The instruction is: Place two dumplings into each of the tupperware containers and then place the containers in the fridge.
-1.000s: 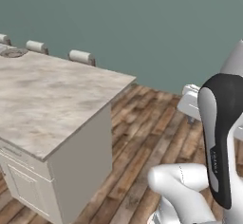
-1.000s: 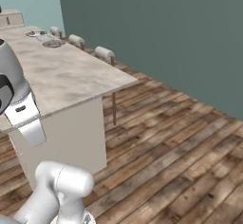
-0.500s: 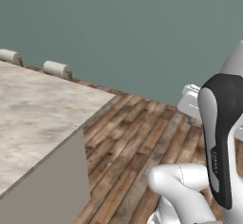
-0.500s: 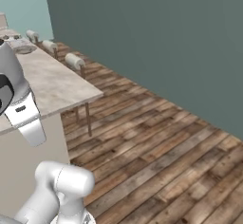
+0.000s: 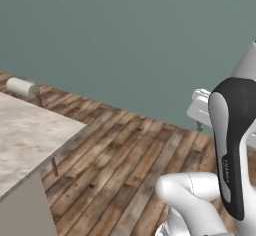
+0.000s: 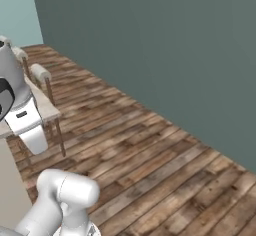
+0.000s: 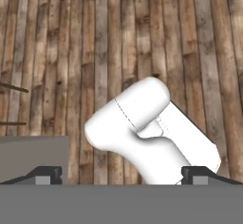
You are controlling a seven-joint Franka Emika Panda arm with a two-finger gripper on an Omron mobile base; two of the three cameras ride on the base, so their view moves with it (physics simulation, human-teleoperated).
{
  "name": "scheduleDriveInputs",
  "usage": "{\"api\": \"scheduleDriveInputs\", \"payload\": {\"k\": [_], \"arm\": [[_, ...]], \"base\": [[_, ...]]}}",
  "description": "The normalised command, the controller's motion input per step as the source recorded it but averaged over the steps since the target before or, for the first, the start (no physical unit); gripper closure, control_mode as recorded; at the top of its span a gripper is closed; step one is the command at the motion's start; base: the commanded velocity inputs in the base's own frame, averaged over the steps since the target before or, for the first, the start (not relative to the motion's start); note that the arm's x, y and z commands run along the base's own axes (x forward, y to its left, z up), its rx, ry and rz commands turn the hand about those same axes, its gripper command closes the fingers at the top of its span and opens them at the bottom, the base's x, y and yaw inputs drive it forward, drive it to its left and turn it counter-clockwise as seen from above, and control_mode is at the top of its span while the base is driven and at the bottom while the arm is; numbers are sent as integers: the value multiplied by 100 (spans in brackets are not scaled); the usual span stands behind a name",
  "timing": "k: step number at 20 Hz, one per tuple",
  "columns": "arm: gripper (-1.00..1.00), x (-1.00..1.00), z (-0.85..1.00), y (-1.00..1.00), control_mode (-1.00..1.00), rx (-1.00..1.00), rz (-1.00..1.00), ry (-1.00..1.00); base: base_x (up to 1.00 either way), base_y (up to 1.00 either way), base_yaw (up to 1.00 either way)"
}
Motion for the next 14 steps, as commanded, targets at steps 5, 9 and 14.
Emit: {"api": "scheduleDriveInputs", "payload": {"k": [5,9,14], "arm": [[-100,0,0,0,100,0,0,0],[-100,0,0,0,100,0,0,0],[-100,0,0,0,100,0,0,0]], "base": [[72,-100,0],[100,-81,25],[100,-77,40]]}}
